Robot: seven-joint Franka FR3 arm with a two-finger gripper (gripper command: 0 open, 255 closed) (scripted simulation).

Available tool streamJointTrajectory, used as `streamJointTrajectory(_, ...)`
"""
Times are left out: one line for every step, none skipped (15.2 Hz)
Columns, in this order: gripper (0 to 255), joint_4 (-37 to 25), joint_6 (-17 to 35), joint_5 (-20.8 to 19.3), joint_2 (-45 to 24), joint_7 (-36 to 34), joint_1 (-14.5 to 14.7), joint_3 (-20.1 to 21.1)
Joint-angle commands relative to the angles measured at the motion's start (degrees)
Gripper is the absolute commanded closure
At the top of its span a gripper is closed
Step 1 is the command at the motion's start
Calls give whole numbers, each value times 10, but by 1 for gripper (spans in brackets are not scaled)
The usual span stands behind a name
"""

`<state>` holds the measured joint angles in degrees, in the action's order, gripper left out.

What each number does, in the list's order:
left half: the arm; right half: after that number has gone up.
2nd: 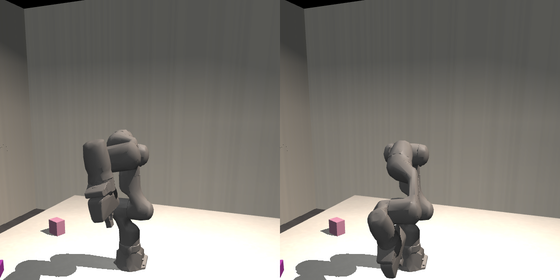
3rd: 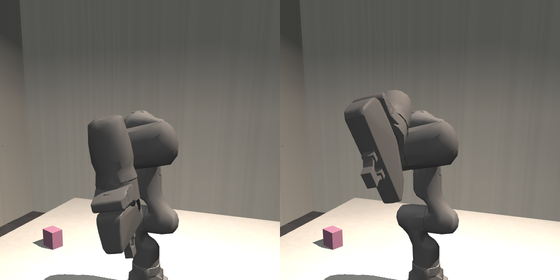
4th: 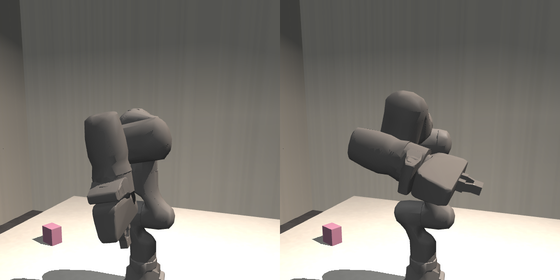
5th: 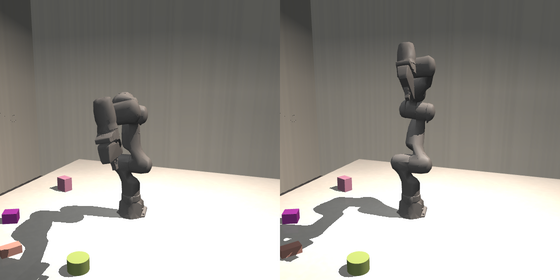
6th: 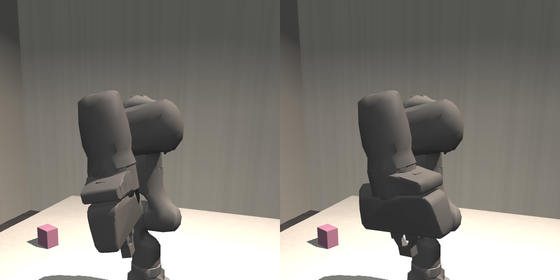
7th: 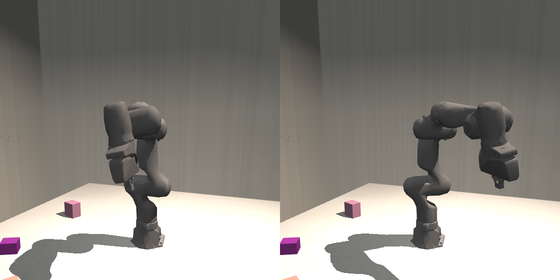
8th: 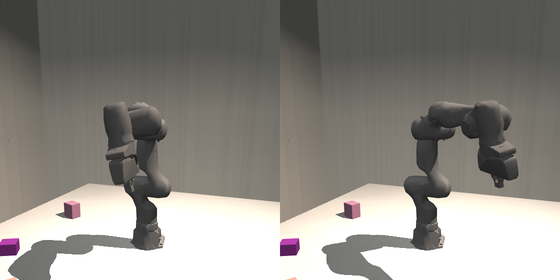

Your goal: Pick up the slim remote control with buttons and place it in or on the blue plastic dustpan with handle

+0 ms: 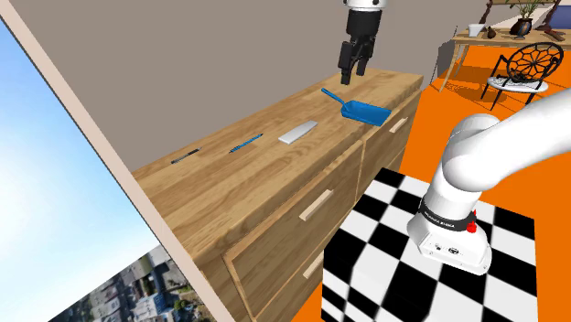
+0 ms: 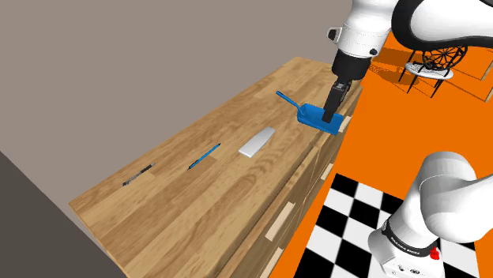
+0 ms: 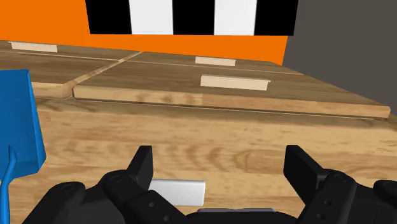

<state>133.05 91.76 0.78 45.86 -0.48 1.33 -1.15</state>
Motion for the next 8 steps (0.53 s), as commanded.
streamJointTrajectory(0, 0, 0, 0, 0, 0, 0, 0)
streamJointTrajectory(0, 8, 13, -9, -7, 34, 5, -15)
streamJointTrajectory(0, 14, 26, -18, -15, 68, 11, -30)
streamJointTrajectory(0, 20, 40, -27, -25, 102, 17, -44)
streamJointTrajectory(0, 24, 54, -35, -36, 136, 23, -59)
streamJointTrajectory(0, 27, 68, -42, -48, 169, 29, -73)
streamJointTrajectory(0, 28, 82, -49, -61, 203, 35, -88)
streamJointTrajectory(0, 29, 96, -56, -76, 236, 41, -102)
